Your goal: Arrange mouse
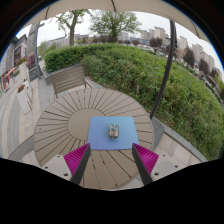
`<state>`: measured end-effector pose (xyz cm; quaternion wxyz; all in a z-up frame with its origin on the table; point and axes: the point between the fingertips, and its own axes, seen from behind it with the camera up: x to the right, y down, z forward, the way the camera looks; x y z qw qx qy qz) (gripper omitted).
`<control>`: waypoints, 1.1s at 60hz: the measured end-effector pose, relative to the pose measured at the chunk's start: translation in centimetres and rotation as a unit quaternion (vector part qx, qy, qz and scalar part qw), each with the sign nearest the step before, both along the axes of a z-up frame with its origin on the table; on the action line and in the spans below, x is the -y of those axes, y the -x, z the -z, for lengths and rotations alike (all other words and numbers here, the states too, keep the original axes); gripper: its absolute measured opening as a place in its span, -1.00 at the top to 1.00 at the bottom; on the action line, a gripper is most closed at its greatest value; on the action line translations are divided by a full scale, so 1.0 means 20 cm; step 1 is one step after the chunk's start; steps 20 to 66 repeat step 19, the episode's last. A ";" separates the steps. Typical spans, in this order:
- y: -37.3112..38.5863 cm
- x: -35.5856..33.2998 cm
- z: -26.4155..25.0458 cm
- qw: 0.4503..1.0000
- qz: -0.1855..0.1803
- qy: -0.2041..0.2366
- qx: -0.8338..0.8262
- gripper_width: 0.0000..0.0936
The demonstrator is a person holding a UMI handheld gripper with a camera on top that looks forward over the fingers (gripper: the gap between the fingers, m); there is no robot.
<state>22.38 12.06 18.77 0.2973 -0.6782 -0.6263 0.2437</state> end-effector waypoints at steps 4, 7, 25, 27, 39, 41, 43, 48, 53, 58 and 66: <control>-0.01 -0.04 0.02 1.000 0.005 -0.015 0.002 -0.82; -0.03 -0.07 0.03 1.000 0.007 -0.020 0.007 -0.82; -0.03 0.02 0.07 1.000 -0.002 0.019 0.025 -0.82; -0.03 0.02 0.07 1.000 -0.002 0.019 0.025 -0.82; -0.03 0.02 0.07 1.000 -0.002 0.019 0.025 -0.82; -0.03 0.02 0.07 1.000 -0.002 0.019 0.025 -0.82; -0.03 0.02 0.07 1.000 -0.002 0.019 0.025 -0.82; -0.03 0.02 0.07 1.000 -0.002 0.019 0.025 -0.82; -0.03 0.02 0.07 1.000 -0.002 0.019 0.025 -0.82; -0.03 0.02 0.07 1.000 -0.002 0.019 0.025 -0.82; -0.03 0.02 0.07 1.000 -0.002 0.019 0.025 -0.82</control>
